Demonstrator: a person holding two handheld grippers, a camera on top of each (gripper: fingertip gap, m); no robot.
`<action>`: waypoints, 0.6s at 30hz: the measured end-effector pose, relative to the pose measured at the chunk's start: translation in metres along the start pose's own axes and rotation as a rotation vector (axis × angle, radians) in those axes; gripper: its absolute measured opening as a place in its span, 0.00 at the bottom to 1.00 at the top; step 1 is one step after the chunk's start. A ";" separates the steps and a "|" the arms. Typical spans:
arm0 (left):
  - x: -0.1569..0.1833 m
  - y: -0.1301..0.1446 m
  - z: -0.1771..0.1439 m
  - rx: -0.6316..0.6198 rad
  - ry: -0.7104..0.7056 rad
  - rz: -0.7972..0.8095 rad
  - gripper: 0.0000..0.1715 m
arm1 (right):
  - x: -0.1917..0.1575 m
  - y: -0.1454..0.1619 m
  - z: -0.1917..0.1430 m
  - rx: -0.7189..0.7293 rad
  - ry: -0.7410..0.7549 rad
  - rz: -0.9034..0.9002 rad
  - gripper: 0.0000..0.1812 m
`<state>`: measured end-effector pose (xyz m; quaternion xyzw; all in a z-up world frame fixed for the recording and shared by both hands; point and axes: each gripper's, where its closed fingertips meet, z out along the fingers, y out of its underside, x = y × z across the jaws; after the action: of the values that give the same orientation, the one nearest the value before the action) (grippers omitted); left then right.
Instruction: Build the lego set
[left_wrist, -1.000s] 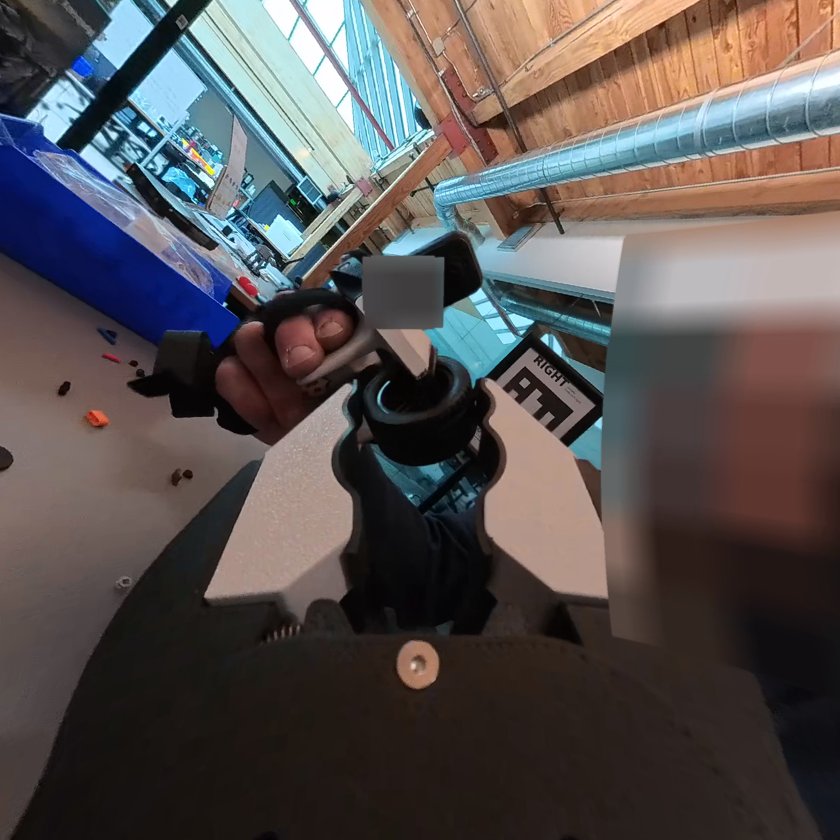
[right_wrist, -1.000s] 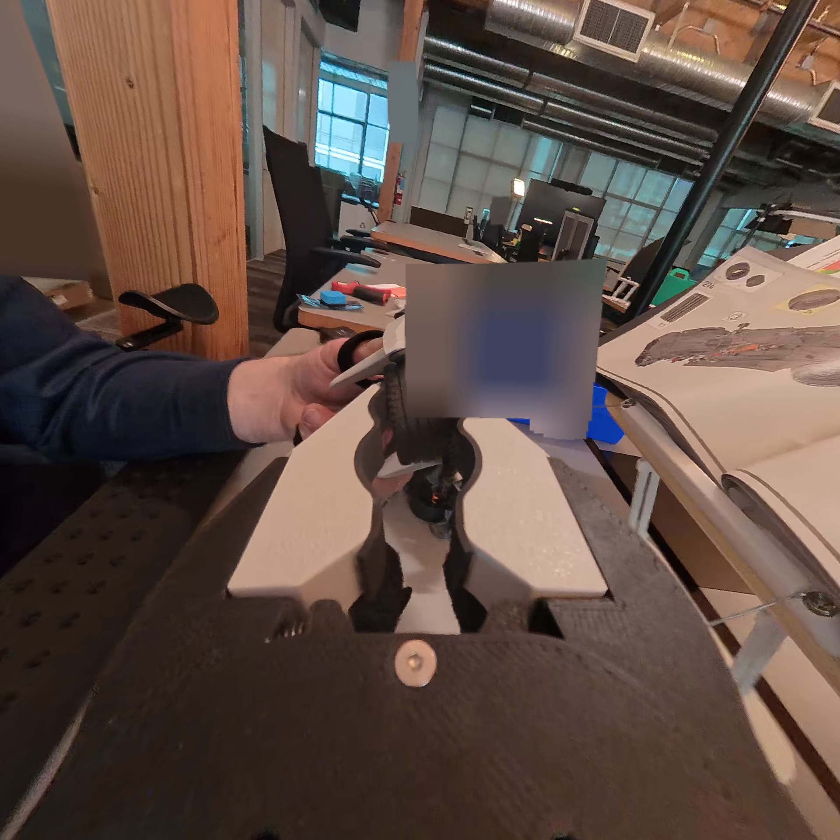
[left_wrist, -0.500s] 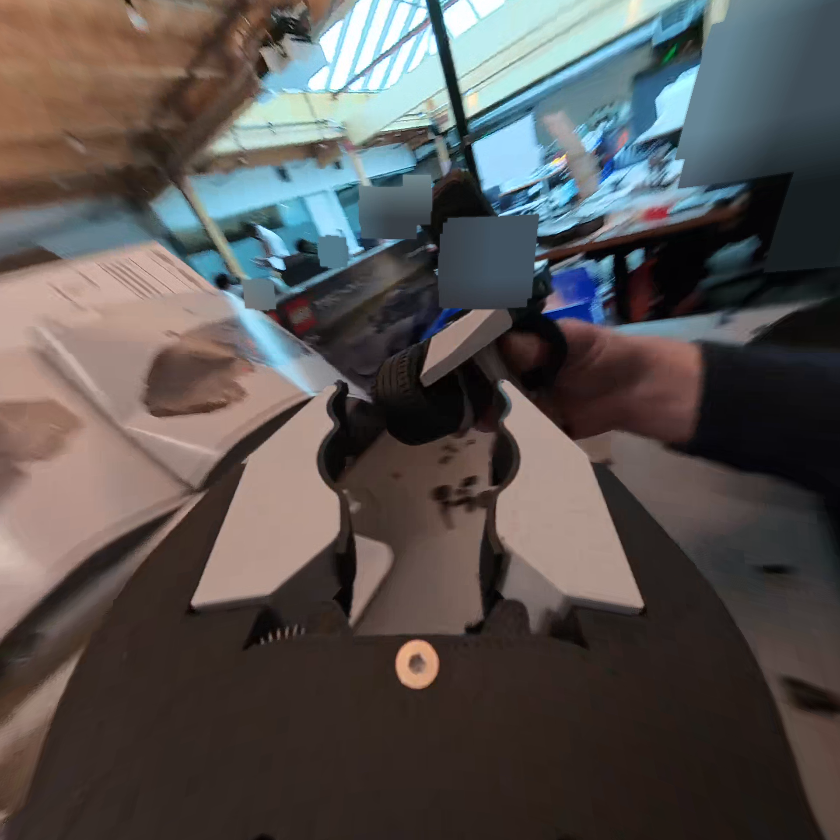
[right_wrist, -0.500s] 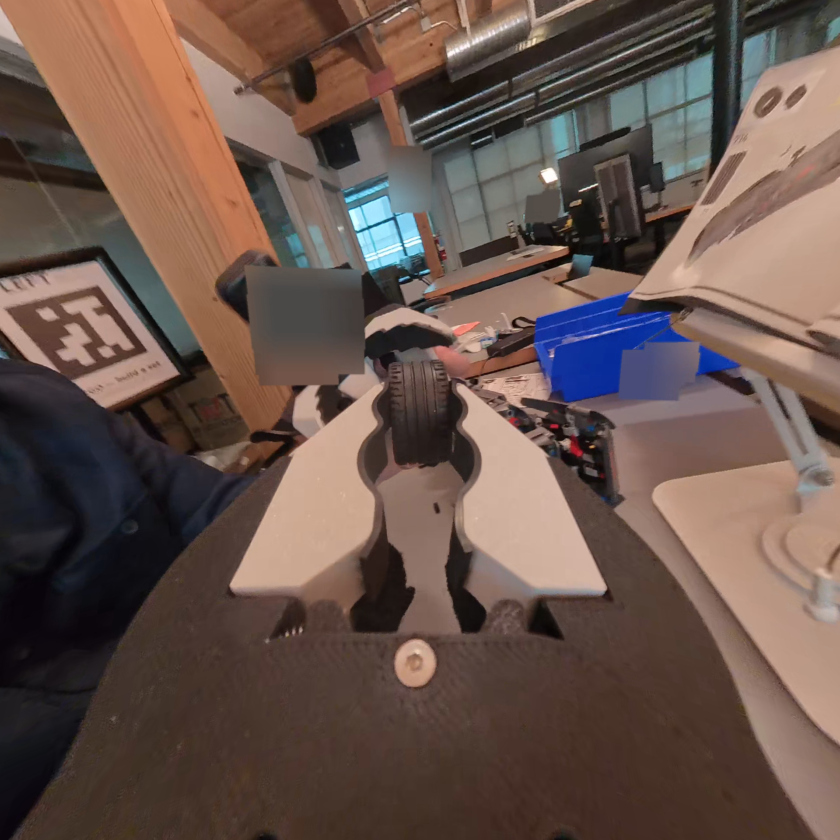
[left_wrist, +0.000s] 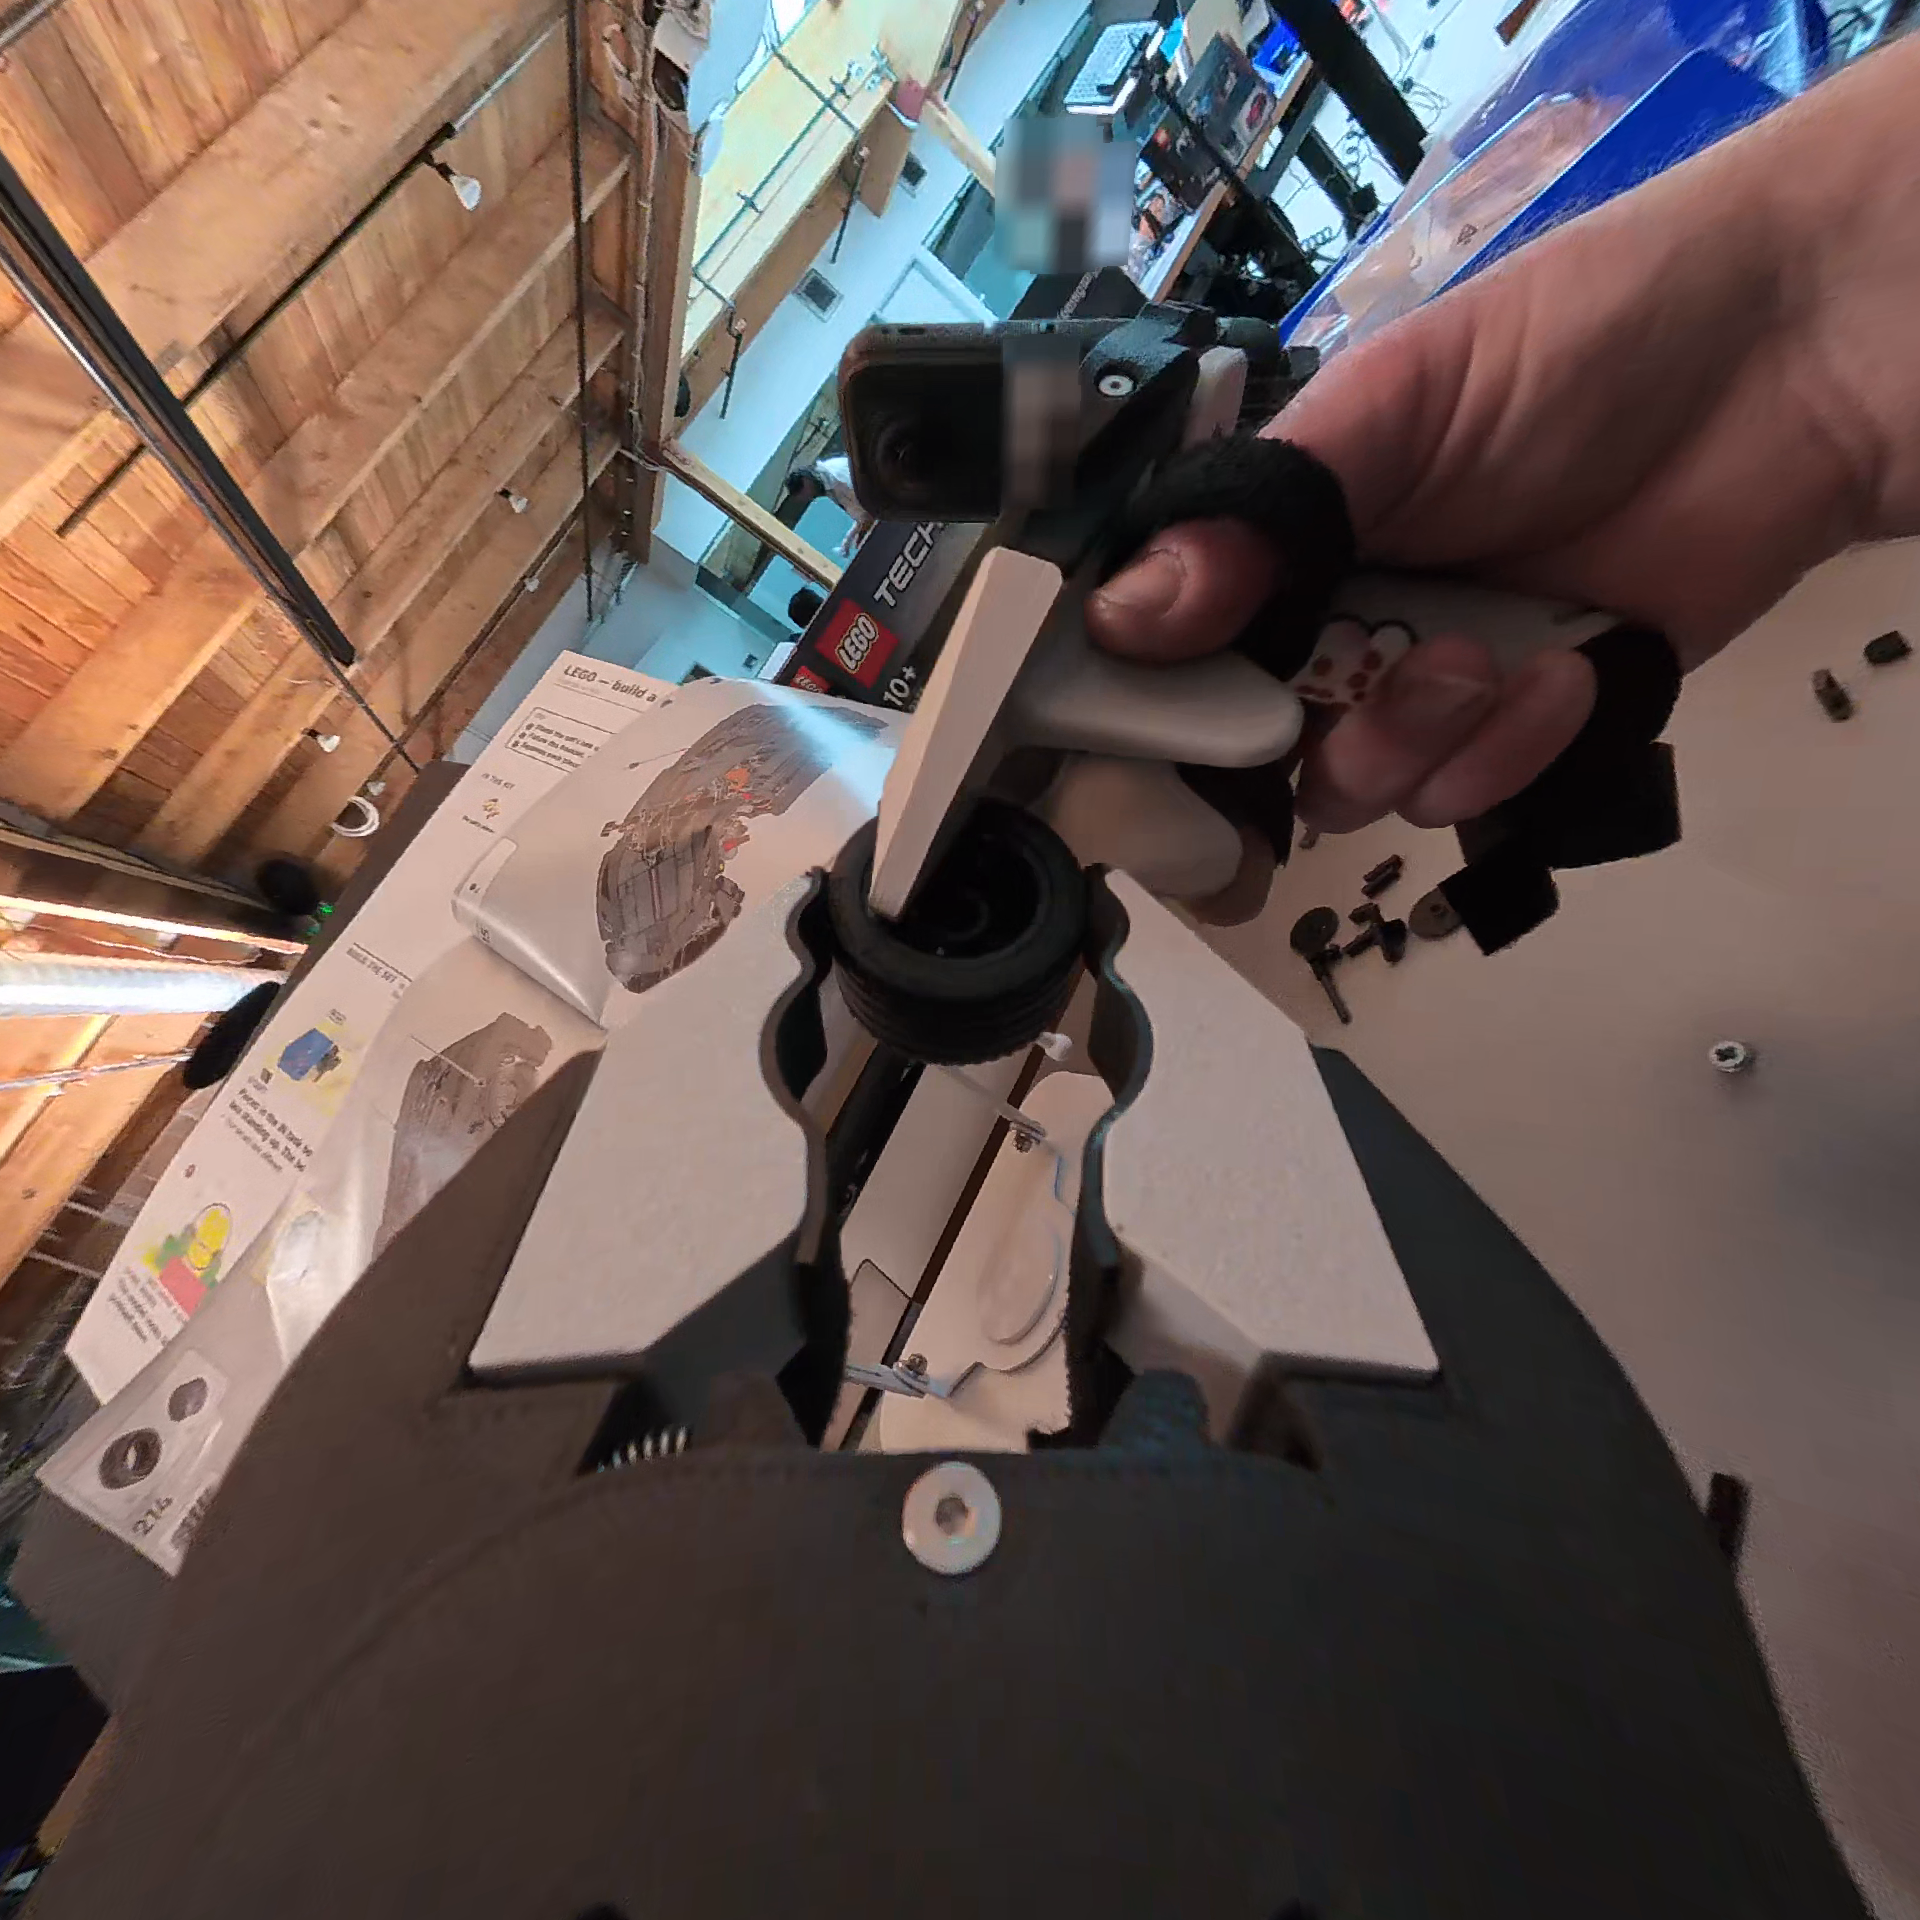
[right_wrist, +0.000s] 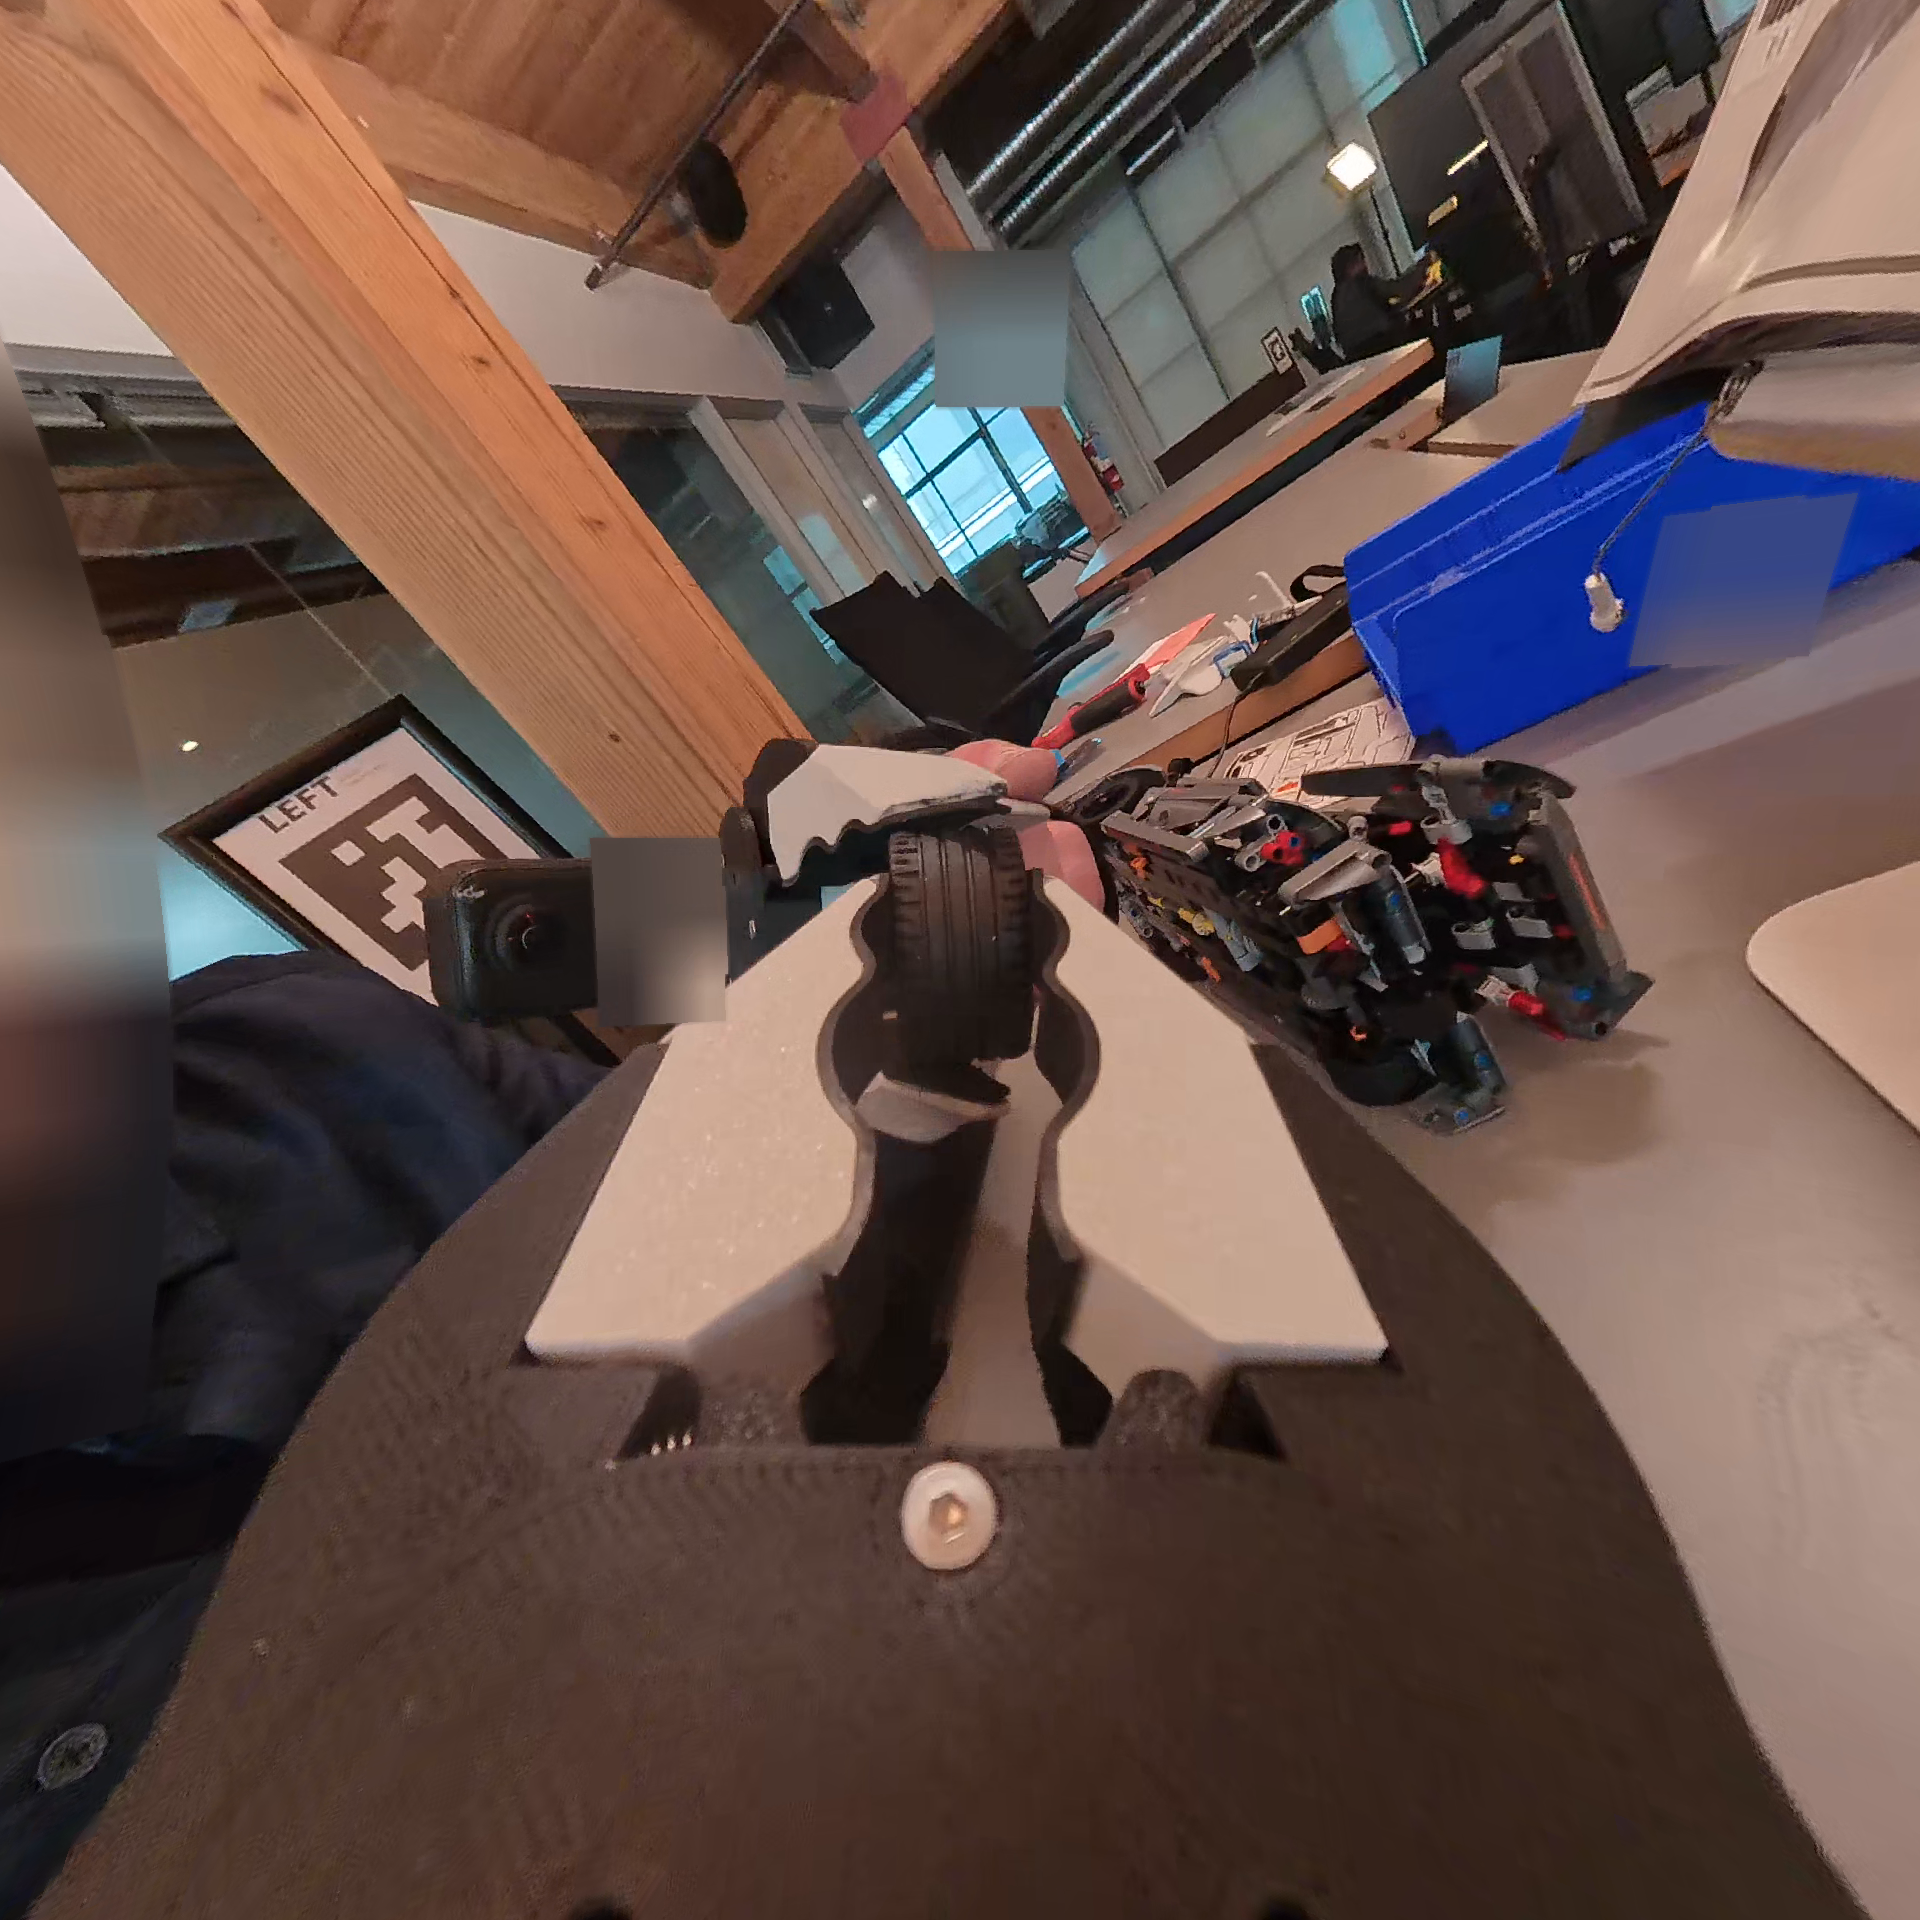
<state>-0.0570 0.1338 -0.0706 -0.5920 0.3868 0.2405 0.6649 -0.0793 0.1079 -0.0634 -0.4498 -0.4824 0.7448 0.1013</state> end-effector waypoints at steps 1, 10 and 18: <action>0.000 0.001 0.000 -0.003 0.005 -0.006 0.27 | -0.001 -0.001 0.000 0.008 -0.009 0.006 0.12; -0.020 -0.001 -0.006 0.047 -0.060 -0.162 0.26 | 0.007 -0.020 -0.018 0.118 0.042 -0.023 0.18; -0.028 -0.008 -0.013 0.075 -0.110 -0.136 0.26 | -0.005 -0.016 -0.012 0.091 -0.029 -0.041 0.18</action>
<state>-0.0704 0.1237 -0.0435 -0.5775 0.3174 0.2120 0.7217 -0.0718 0.1200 -0.0491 -0.4239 -0.4587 0.7700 0.1299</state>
